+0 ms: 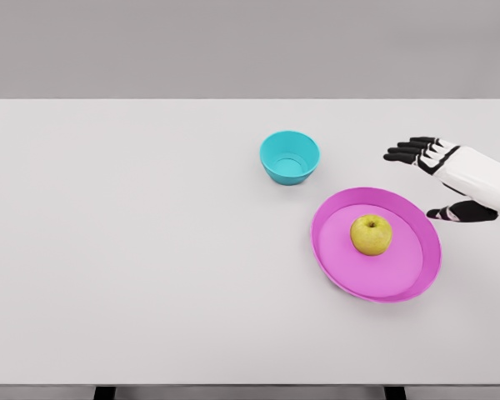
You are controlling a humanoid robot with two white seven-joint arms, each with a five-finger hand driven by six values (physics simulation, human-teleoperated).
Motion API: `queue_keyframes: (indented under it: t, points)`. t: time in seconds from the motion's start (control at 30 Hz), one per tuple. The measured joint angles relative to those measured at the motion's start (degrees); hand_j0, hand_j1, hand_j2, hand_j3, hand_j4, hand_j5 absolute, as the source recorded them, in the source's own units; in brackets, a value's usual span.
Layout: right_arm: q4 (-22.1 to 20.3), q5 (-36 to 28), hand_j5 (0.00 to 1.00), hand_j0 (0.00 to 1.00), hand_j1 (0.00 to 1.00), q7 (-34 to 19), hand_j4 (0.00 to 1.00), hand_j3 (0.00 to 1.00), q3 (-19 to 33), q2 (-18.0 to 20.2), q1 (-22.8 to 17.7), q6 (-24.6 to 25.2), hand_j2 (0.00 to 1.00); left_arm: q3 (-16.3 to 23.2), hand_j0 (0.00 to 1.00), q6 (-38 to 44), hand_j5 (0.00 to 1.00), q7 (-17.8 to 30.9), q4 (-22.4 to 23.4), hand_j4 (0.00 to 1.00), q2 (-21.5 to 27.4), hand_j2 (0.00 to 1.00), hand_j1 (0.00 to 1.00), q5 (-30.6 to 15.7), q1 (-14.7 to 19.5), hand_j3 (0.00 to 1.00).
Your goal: Put the apple from the pink plate into the blue bowl with your right arm
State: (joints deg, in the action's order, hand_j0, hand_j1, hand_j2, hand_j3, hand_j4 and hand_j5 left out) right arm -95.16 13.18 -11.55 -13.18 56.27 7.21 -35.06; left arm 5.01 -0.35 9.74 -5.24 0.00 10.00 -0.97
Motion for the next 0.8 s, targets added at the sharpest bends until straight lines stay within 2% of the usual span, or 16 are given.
queue_keyframes:
  t: [0.2, 0.23, 0.33, 0.43, 0.53, 0.63, 0.8]
  points:
    - [0.4, 0.1, 1.00, 1.00, 1.00, -0.3, 1.00, 1.00, -0.5, -0.1, 0.1, 0.0, 1.00, 0.0, 1.00, 0.0, 1.00, 0.0, 0.0, 1.00, 0.0, 1.00, 1.00, 0.0, 0.0, 1.00]
    - [0.4, 0.1, 1.00, 1.00, 1.00, -2.7, 1.00, 1.00, -0.7, -0.2, 0.9, 0.0, 1.00, 0.0, 1.00, 0.0, 1.00, 0.0, 0.0, 1.00, 0.0, 1.00, 1.00, 0.0, 0.0, 1.00]
    - [0.1, 0.2, 1.00, 1.00, 1.00, -15.0, 1.00, 1.00, -0.8, -0.4, 5.7, 0.0, 1.00, 0.0, 1.00, 0.0, 1.00, 0.0, 0.0, 1.00, 0.0, 1.00, 1.00, 0.0, 0.0, 1.00]
    - [-0.2, 0.2, 1.00, 1.00, 1.00, -20.3, 1.00, 1.00, -0.8, -1.2, 6.8, -0.1, 1.00, 0.0, 1.00, 0.0, 1.00, 0.0, 0.0, 1.00, 0.0, 1.00, 1.00, 0.0, 0.0, 1.00]
    - [-1.6, 0.2, 1.00, 1.00, 1.00, -22.3, 1.00, 1.00, -1.0, -1.8, 7.3, -0.1, 1.00, 0.0, 1.00, 0.0, 1.00, 0.0, 0.0, 1.00, 0.0, 1.00, 1.00, 0.0, 0.0, 1.00]
    - [-2.0, 0.1, 1.00, 1.00, 1.00, -23.0, 1.00, 1.00, -2.5, -3.6, 10.0, -0.1, 1.00, 0.0, 1.00, 0.0, 1.00, 0.0, 0.0, 1.00, 0.0, 1.00, 1.00, 0.0, 0.0, 1.00]
    - [-0.7, 0.3, 1.00, 1.00, 1.00, -23.4, 1.00, 1.00, -7.0, -4.9, 13.0, -0.1, 1.00, 0.0, 1.00, 0.0, 1.00, 0.0, 0.0, 1.00, 0.0, 1.00, 1.00, 0.0, 0.0, 1.00]
